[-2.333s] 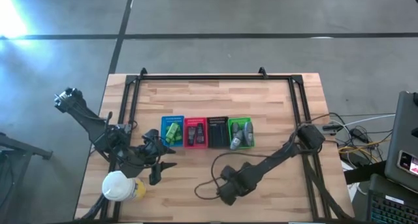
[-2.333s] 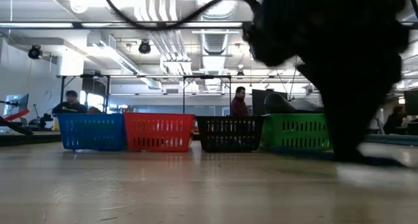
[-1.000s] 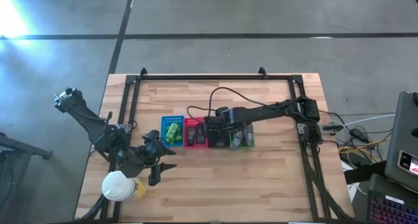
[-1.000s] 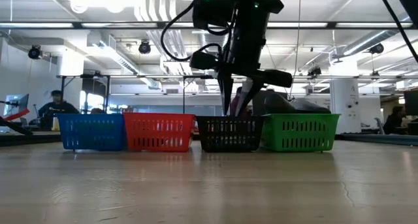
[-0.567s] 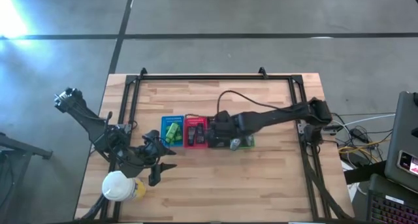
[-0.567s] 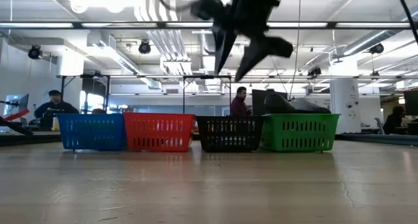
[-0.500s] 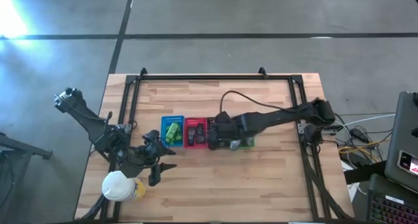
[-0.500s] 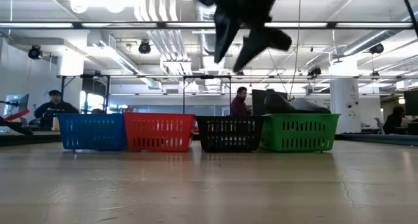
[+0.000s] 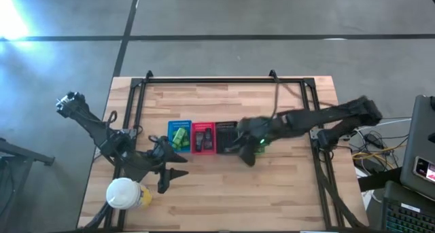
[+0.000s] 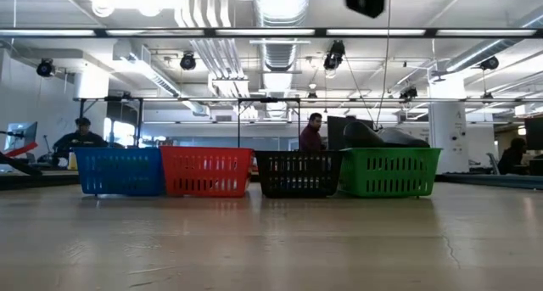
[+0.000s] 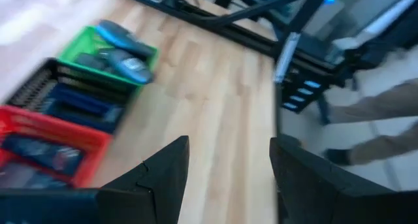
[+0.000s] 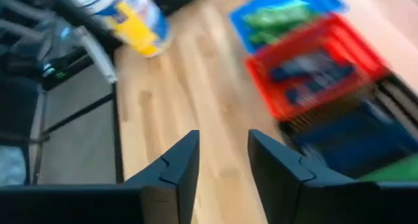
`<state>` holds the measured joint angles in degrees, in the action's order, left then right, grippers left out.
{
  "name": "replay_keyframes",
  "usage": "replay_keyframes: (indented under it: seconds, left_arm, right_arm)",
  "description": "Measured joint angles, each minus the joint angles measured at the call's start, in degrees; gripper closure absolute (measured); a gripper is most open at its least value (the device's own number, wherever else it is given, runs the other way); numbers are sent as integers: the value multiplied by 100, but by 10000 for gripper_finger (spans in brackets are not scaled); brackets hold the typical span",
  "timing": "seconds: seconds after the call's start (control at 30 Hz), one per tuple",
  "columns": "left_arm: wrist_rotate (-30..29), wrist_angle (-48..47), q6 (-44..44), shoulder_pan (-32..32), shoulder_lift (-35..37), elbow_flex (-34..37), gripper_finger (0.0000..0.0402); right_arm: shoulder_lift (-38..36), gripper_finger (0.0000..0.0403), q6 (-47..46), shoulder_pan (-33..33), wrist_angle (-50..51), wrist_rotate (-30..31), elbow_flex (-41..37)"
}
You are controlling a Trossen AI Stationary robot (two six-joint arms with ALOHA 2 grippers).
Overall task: Pick & Place Travel size toiletries
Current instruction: Return to Home Position
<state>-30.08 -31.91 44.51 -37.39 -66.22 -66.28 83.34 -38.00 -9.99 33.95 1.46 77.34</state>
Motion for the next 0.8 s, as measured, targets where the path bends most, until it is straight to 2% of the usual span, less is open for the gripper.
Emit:
replay_keyframes:
  seconds: [0.1, 0.17, 0.27, 0.33, 0.43, 0.6, 0.8]
  left_arm:
    - [616, 230, -139, 332, 0, 0, 183]
    - [899, 365, -329, 645, 0, 0, 183]
    - [1258, 622, -727, 1170, 7, 0, 183]
    - [1581, 790, -916, 1545, 28, 0, 183]
    - [2023, 940, -1128, 2090, 90, 0, 183]
    - [2377, 1165, -1567, 2877, 273, 0, 183]
    - [2369, 1196, -2150, 3363, 632, 16, 183]
  right_arm:
    - [-610, 296, -901, 175, 652, 182, -76]
    - [-1019, 304, -1058, 189, 844, 466, -177]
    - [-1572, 316, -443, 158, 916, 621, -397]
    - [-1924, 324, 59, 155, 880, 282, -587]
    - [-2467, 335, 303, 269, 804, -85, -1011]
    - [-3611, 350, 866, 356, -513, -913, -2338]
    - [-5073, 363, 975, 371, -1912, -1006, -4011]
